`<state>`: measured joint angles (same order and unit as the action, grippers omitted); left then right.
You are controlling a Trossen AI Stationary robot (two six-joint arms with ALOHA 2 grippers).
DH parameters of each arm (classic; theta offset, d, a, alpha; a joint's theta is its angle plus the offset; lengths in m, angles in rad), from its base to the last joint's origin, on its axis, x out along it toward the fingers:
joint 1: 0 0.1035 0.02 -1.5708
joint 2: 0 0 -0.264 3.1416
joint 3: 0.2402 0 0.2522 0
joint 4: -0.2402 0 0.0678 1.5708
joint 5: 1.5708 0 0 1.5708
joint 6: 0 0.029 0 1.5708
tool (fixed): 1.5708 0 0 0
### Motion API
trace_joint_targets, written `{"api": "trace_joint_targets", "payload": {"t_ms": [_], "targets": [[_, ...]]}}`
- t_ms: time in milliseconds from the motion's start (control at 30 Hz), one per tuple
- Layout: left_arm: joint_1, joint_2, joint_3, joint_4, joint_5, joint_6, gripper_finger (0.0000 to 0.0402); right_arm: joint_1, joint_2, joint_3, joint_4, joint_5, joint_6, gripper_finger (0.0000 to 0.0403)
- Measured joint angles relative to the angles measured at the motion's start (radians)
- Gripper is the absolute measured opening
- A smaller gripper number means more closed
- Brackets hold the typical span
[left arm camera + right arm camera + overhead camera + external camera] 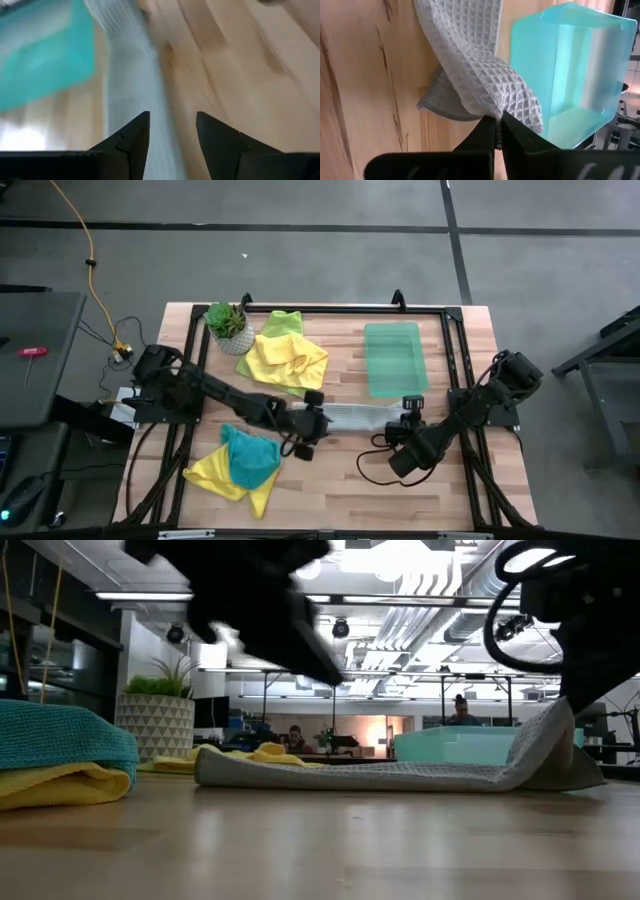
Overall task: Fold microfiber towels
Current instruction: Fold the gray microfiber cloth
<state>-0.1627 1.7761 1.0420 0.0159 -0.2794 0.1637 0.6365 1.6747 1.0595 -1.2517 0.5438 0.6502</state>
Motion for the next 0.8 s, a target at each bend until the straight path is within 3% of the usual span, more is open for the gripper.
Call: {"api": "trace_joint_targets", "payload": {"t_ms": [100,267,500,800], "targets": [[0.043,0.062,0.028,0.09,0.027,0.044,0.0142,0.0,0.0,0.0,0.006,0.0,-0.005,0.0],[0.087,0.167,0.066,0.088,0.047,0.04,0.0113,0.0,-0.001,0.0,0.002,-0.002,-0.005,0.0],[0.1,0.243,0.072,-0.011,0.033,-0.024,0.0011,0.006,-0.001,0.0,0.026,-0.013,-0.05,0.0],[0.081,0.207,0.074,-0.222,0.012,-0.072,0.0003,0.006,-0.001,0.0,0.107,-0.041,-0.135,0.0]]}}
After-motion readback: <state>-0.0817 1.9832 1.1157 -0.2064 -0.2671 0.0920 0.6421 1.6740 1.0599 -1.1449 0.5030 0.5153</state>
